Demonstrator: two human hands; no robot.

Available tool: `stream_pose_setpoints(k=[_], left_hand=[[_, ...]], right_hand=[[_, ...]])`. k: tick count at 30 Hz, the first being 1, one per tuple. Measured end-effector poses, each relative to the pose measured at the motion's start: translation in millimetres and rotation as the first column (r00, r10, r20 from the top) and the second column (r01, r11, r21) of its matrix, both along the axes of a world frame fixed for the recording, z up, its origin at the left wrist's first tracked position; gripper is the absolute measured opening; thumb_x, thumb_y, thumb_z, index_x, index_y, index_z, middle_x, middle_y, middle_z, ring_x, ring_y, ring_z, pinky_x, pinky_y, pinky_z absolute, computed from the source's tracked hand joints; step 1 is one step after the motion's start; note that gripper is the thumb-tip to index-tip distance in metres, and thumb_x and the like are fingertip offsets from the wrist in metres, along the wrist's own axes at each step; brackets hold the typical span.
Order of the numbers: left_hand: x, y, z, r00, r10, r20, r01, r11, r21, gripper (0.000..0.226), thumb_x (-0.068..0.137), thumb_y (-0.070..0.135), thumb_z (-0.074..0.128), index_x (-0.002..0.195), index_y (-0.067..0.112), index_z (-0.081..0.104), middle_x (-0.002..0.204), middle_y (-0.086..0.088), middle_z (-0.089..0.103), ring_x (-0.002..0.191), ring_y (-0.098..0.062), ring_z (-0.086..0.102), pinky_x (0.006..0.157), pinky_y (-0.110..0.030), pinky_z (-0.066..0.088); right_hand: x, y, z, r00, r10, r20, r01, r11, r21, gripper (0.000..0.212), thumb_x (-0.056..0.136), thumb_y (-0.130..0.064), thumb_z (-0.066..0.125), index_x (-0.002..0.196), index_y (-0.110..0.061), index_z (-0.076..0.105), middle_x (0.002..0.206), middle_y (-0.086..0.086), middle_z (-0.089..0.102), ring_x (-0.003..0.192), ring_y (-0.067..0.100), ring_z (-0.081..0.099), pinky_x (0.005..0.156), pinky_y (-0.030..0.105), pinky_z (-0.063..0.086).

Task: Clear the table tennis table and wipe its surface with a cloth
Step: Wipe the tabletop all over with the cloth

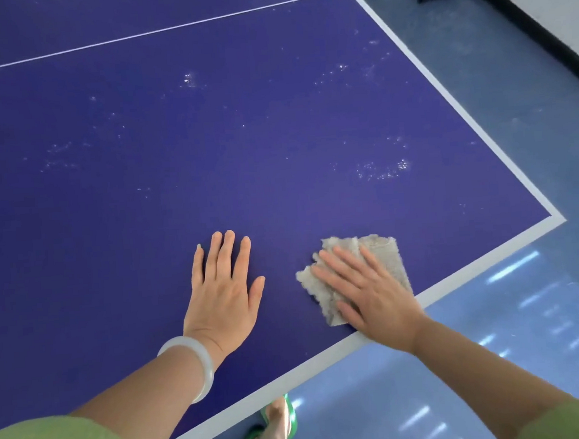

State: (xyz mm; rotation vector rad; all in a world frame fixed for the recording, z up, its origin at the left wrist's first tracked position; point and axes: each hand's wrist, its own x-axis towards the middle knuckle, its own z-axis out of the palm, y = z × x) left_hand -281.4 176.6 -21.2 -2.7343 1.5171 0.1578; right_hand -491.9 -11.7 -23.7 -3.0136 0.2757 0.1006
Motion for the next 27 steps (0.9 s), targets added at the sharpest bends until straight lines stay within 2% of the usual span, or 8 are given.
stream_pose_setpoints(k=[2, 4, 7, 9, 11, 13, 19, 27], left_hand=[[-1.1, -0.5, 0.4, 1.0, 0.003, 0.002, -0.003, 1.0, 0.005, 0.066, 0.099, 0.046, 0.019, 0.152, 0.008, 0.029, 0.156, -0.02, 0.029, 0.147, -0.036, 0.023, 0.118, -0.056, 0.02], [-2.3, -0.7, 1.2, 1.0, 0.006, -0.001, -0.006, 1.0, 0.022, 0.066, 0.099, 0.046, 0.018, 0.153, 0.008, 0.028, 0.156, -0.02, 0.029, 0.147, -0.036, 0.023, 0.118, -0.056, 0.02], [-0.9, 0.3, 0.9, 1.0, 0.003, 0.01, -0.004, 0.999, 0.037, 0.067, 0.1, 0.046, 0.017, 0.153, 0.007, 0.027, 0.157, -0.02, 0.028, 0.147, -0.036, 0.021, 0.118, -0.056, 0.02], [-1.0, 0.9, 0.8, 1.0, -0.001, 0.011, 0.0, 0.999, 0.043, 0.067, 0.1, 0.046, 0.016, 0.153, 0.007, 0.026, 0.157, -0.02, 0.027, 0.148, -0.037, 0.02, 0.118, -0.057, 0.021], [-2.0, 0.3, 1.5, 1.0, 0.003, -0.003, -0.003, 0.999, 0.048, 0.067, 0.1, 0.046, 0.016, 0.153, 0.006, 0.026, 0.157, -0.021, 0.027, 0.148, -0.037, 0.02, 0.117, -0.057, 0.022], [-1.7, -1.3, 2.2, 1.0, 0.011, -0.026, -0.009, 0.999, 0.046, 0.067, 0.1, 0.046, 0.017, 0.152, 0.005, 0.027, 0.156, -0.021, 0.028, 0.147, -0.037, 0.021, 0.116, -0.058, 0.024], [-1.9, -6.7, 9.9, 0.997, 0.032, -0.076, -0.03, 0.999, 0.036, 0.066, 0.099, 0.044, 0.021, 0.147, 0.002, 0.039, 0.15, -0.025, 0.037, 0.143, -0.04, 0.031, 0.113, -0.06, 0.029], [-42.6, -108.8, 23.8, 0.924, 0.278, -0.261, -0.313, 0.944, -0.103, 0.064, 0.1, 0.048, 0.032, 0.15, 0.007, 0.033, 0.156, -0.02, 0.025, 0.148, -0.038, 0.016, 0.121, -0.052, 0.014]], right_hand=[[-11.9, -37.8, 0.1, 0.957, -0.289, 0.016, 0.289, 0.957, 0.005, 0.056, 0.102, -0.04, 0.025, 0.157, -0.031, 0.016, 0.165, -0.01, 0.012, 0.153, 0.016, 0.008, 0.124, 0.044, 0.004], [-14.7, -72.5, 2.8, 0.699, -0.715, 0.002, 0.713, 0.697, 0.082, 0.055, 0.103, -0.039, 0.023, 0.157, -0.03, 0.017, 0.165, -0.008, 0.011, 0.153, 0.016, 0.005, 0.123, 0.046, 0.001], [13.7, -66.9, 1.0, 0.437, -0.899, -0.024, 0.896, 0.433, 0.102, 0.058, 0.103, -0.037, 0.023, 0.159, -0.026, 0.009, 0.166, -0.003, 0.003, 0.153, 0.018, -0.004, 0.122, 0.049, -0.004], [36.8, -33.8, -0.9, 0.592, -0.806, 0.02, 0.801, 0.591, 0.093, 0.058, 0.103, -0.038, 0.021, 0.159, -0.026, 0.009, 0.166, -0.003, 0.002, 0.153, 0.018, -0.005, 0.123, 0.048, -0.006], [46.1, 1.1, -3.2, 0.849, -0.527, 0.029, 0.526, 0.849, 0.048, 0.057, 0.104, -0.039, 0.021, 0.158, -0.025, 0.012, 0.166, -0.004, 0.006, 0.153, 0.018, -0.002, 0.123, 0.048, -0.002], [35.8, 3.9, -5.4, 0.97, -0.243, -0.004, 0.243, 0.97, -0.016, 0.056, 0.104, -0.041, 0.019, 0.158, -0.027, 0.011, 0.166, -0.006, 0.007, 0.153, 0.018, 0.003, 0.122, 0.048, 0.006], [1.6, -71.5, -2.1, 0.733, -0.681, -0.007, 0.681, 0.733, 0.003, 0.062, 0.098, -0.047, 0.01, 0.158, -0.031, 0.014, 0.165, -0.011, 0.007, 0.153, 0.014, 0.001, 0.124, 0.044, 0.0], [15.7, -80.8, 0.1, 0.736, -0.675, -0.059, 0.676, 0.737, 0.001, 0.065, 0.096, -0.049, 0.001, 0.158, -0.03, 0.002, 0.165, -0.01, -0.006, 0.151, 0.011, -0.014, 0.123, 0.044, -0.01]])
